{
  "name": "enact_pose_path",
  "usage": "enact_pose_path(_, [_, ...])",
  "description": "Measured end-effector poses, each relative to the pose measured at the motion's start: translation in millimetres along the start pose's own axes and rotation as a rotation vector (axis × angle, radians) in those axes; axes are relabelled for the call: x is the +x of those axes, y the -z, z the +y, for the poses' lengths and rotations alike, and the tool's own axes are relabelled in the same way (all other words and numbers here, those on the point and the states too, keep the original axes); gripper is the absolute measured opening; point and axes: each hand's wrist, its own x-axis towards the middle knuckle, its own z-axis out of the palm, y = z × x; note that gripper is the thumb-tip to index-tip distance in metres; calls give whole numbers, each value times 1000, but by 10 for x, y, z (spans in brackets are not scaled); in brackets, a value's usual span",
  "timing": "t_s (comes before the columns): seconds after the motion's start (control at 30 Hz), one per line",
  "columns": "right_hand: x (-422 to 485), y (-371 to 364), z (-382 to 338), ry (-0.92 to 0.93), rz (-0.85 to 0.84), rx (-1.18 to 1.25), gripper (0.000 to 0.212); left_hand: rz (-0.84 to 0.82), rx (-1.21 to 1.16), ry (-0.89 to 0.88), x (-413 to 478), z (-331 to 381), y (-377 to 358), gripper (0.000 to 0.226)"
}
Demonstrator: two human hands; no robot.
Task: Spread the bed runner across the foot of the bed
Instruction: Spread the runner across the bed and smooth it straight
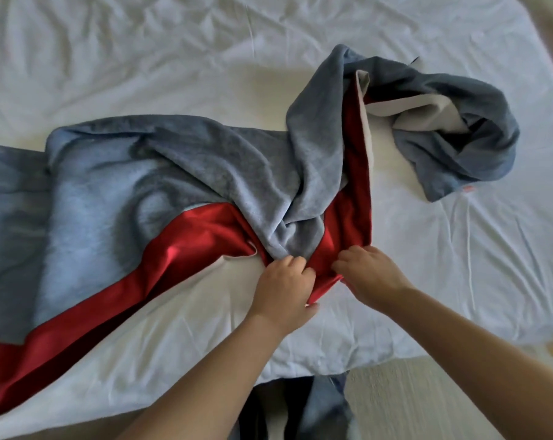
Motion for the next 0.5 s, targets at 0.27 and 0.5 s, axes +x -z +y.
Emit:
enact_pose_path(0.27, [-117,117,421,278,112,61,23,113,-63,139,221,194,-3,33])
enact_pose_path(0.5, [-109,470,1572,-90,374,-5,51,262,-105,203,1120,759,109,25])
